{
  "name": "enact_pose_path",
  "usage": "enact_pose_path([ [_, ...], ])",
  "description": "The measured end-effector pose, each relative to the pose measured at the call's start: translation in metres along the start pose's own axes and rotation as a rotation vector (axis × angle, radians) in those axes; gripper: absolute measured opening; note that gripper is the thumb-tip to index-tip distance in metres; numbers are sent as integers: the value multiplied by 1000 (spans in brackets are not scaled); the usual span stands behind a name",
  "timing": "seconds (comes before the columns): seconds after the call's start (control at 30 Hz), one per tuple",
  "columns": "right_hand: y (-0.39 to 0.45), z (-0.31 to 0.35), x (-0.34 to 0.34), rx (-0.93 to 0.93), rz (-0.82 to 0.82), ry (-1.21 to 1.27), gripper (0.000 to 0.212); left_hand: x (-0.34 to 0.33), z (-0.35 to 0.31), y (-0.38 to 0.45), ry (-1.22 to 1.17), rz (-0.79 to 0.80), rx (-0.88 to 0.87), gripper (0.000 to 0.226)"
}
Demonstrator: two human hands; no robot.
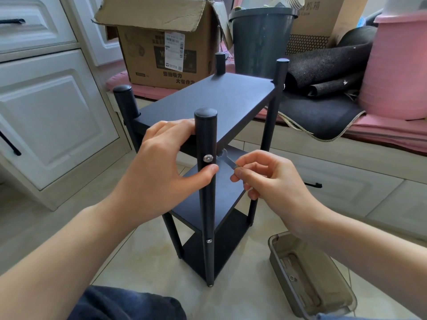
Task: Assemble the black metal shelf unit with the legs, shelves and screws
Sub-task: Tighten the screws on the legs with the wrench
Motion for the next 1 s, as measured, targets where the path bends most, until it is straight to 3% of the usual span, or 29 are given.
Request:
enact_pose_path([
  [1.0,2,9,-11,11,35,18,12,-2,0,0,-3,20,-5,54],
])
Point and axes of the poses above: each hand's wrist, its own y-axis towards the middle knuckle, its own x-axis out of the back of the hand, z = x × y, the point moved 8 cm from there along y, towards the middle knuckle, and after that the axes turned 1 degree about x, right-handed, at the moved point
